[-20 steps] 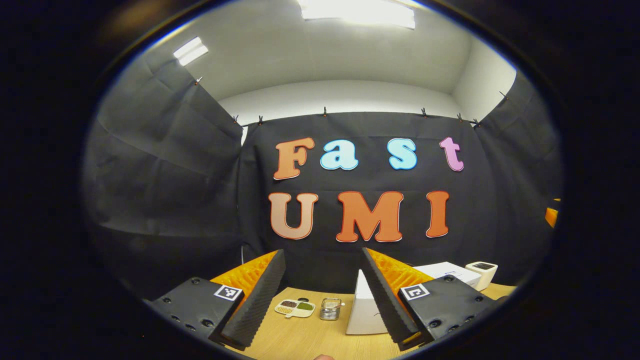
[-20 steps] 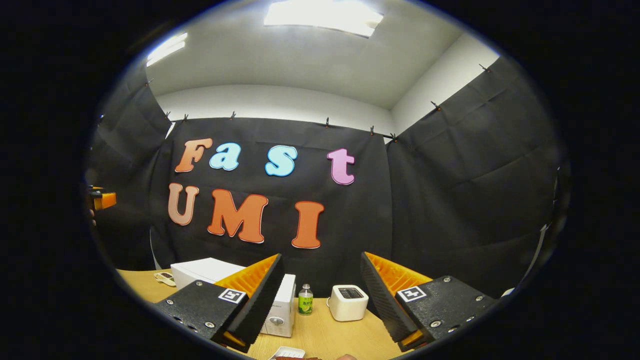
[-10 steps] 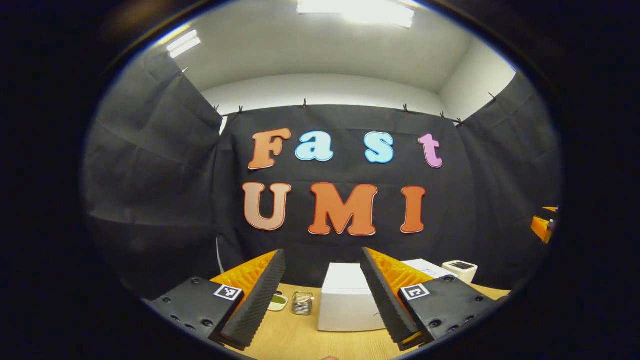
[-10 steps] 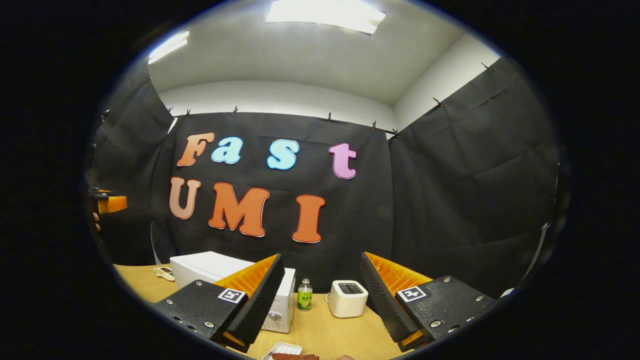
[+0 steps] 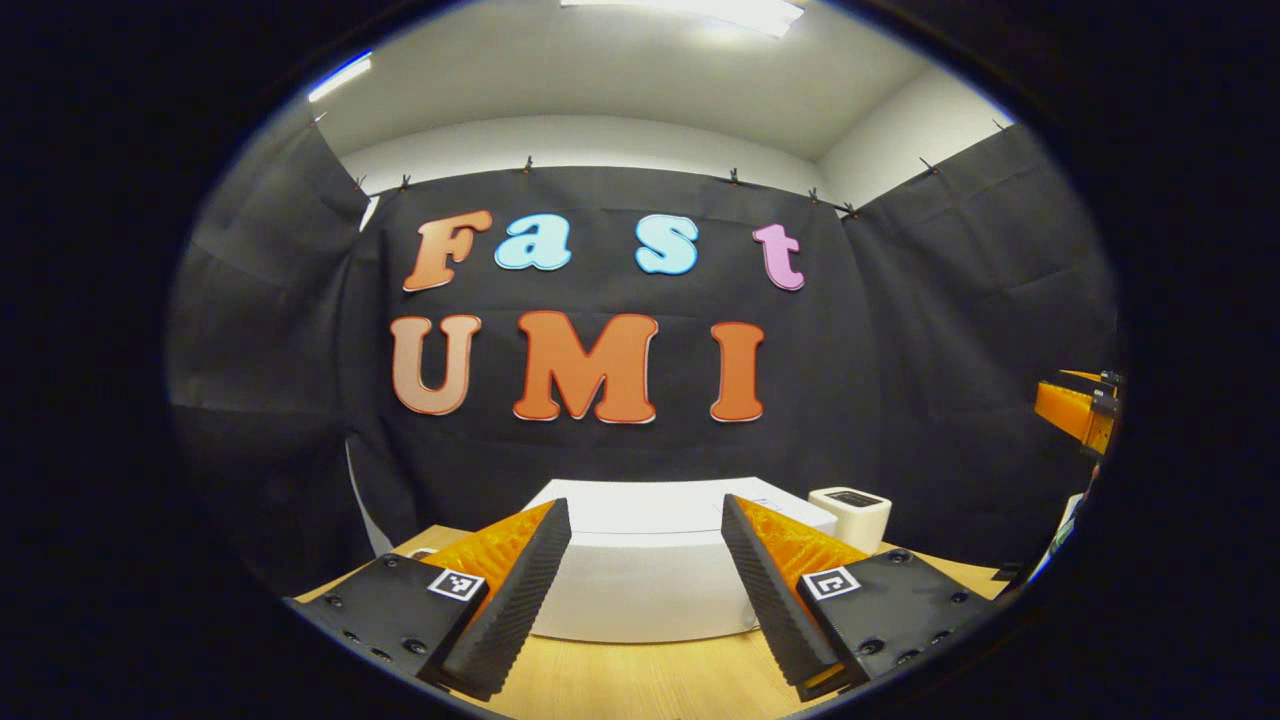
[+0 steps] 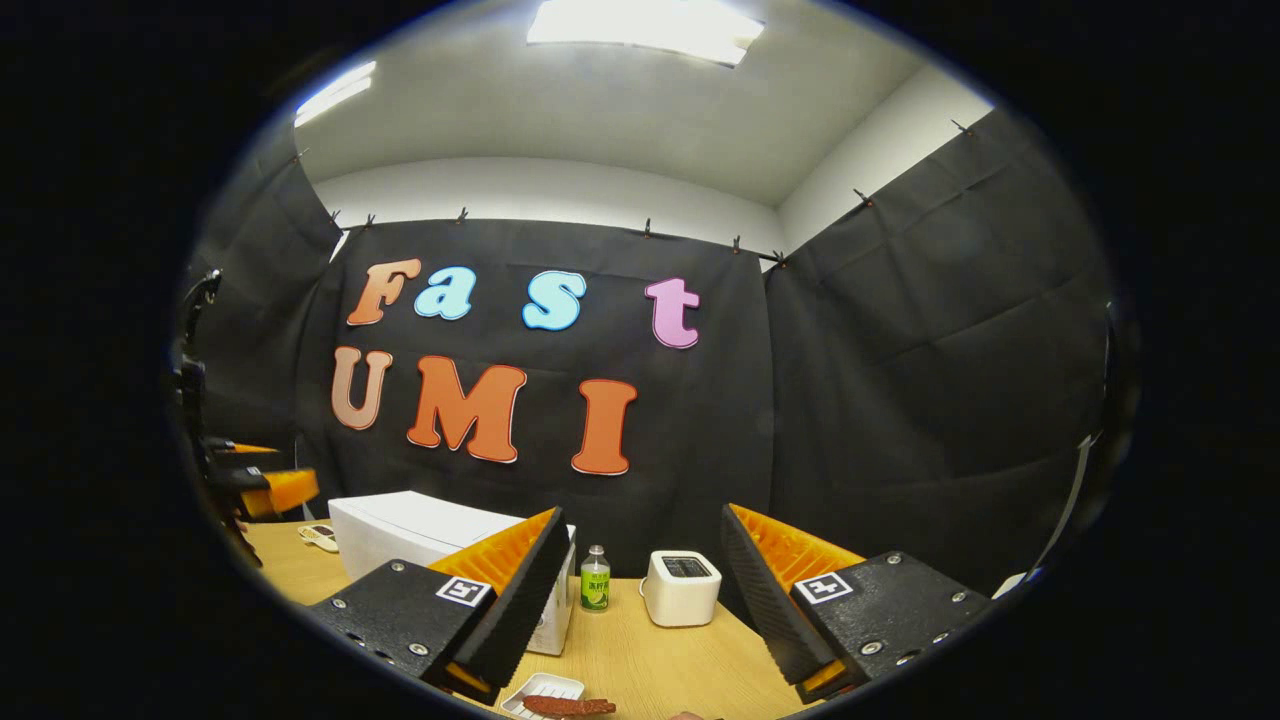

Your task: Open the microwave oven with the left hand, put the food in, and close the microwave oven.

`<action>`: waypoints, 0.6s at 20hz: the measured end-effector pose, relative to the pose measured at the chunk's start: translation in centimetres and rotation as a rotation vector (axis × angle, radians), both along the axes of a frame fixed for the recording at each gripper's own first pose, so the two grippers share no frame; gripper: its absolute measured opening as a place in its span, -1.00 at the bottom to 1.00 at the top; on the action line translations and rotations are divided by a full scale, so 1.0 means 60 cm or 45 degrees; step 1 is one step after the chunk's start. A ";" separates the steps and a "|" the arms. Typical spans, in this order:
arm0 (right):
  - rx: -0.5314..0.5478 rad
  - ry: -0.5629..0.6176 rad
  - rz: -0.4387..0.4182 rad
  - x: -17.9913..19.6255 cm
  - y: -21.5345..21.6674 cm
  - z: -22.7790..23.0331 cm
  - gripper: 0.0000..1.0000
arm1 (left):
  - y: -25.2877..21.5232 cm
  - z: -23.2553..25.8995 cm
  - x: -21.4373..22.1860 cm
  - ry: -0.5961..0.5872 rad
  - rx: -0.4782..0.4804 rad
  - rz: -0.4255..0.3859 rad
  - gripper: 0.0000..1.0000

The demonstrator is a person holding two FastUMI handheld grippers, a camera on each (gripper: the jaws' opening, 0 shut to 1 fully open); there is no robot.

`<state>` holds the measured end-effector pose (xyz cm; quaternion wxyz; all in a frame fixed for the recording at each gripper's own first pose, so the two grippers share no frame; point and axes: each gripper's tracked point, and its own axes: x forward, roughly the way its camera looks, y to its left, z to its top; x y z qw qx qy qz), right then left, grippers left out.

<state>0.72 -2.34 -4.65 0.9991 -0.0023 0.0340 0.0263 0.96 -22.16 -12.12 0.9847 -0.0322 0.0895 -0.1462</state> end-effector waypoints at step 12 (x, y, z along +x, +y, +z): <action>-0.014 0.045 -0.019 -0.011 -0.059 -0.060 0.89 | -0.203 -0.215 0.004 0.121 0.075 -0.157 0.99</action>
